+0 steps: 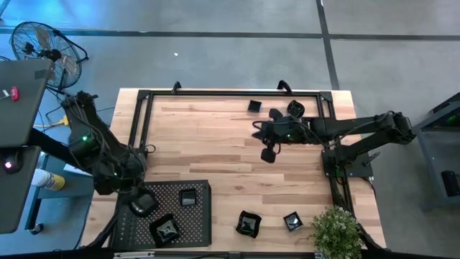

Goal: Pick & Place Mini shaped plates
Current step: Stack the leaf-shaped plate on top of the leaf-shaped plate on the shelf, then stack the square plate on top of the square plate on the shelf

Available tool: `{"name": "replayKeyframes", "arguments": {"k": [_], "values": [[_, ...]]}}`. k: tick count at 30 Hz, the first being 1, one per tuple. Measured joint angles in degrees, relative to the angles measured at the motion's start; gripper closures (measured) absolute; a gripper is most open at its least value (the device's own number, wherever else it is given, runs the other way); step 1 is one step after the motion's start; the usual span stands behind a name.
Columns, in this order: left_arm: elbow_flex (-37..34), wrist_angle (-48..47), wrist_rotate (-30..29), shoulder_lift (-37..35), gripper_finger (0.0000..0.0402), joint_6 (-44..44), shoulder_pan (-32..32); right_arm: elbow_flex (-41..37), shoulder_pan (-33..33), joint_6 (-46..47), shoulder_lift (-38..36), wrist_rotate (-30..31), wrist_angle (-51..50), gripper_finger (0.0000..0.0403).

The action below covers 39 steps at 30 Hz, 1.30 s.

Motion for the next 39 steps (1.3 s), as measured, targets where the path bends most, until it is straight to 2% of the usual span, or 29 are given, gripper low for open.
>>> {"name": "replayKeyframes", "arguments": {"k": [4,10,13,15,21,27,30,32,35,39], "values": [[1.79,0.88,-8.70,-0.07,0.0310,0.16,0.04,0.00,0.06,1.71,0.00,-5.60,-3.13,0.0397],[1.72,5.13,-17.74,-0.28,0.0390,5.50,0.85,-1.03,1.96,2.17,0.00,-9.06,-5.00,0.0401],[0.29,5.92,-20.86,-0.35,0.0392,6.75,3.57,-4.36,3.06,4.44,-0.28,-11.44,-3.03,0.0402],[-1.37,10.32,-21.18,-0.35,0.0396,11.34,5.80,-6.99,4.11,6.82,-0.69,-12.68,-1.40,0.0401],[-9.92,31.88,-17.17,-0.35,0.0400,29.35,16.68,-13.54,8.82,14.09,-5.48,-16.97,-3.27,0.0401],[-21.60,62.69,-4.85,0.47,0.0401,43.88,30.45,-21.07,15.97,24.45,-9.40,-27.09,-3.10,0.0391],[-26.18,73.99,-1.41,1.95,0.0401,47.76,36.15,-24.81,22.07,27.66,-8.72,-28.50,0.20,0.0364],[-27.35,78.57,-1.02,3.13,0.0401,49.63,38.82,-27.24,25.98,29.18,-7.77,-28.51,2.48,0.0341],[-27.54,80.49,-0.85,4.99,0.0401,51.83,42.03,-29.91,30.11,30.51,-5.78,-28.60,6.64,0.0307],[-27.54,82.28,0.28,7.09,0.0401,51.93,44.59,-31.21,33.69,29.80,-1.72,-27.26,10.42,0.0285]]}}
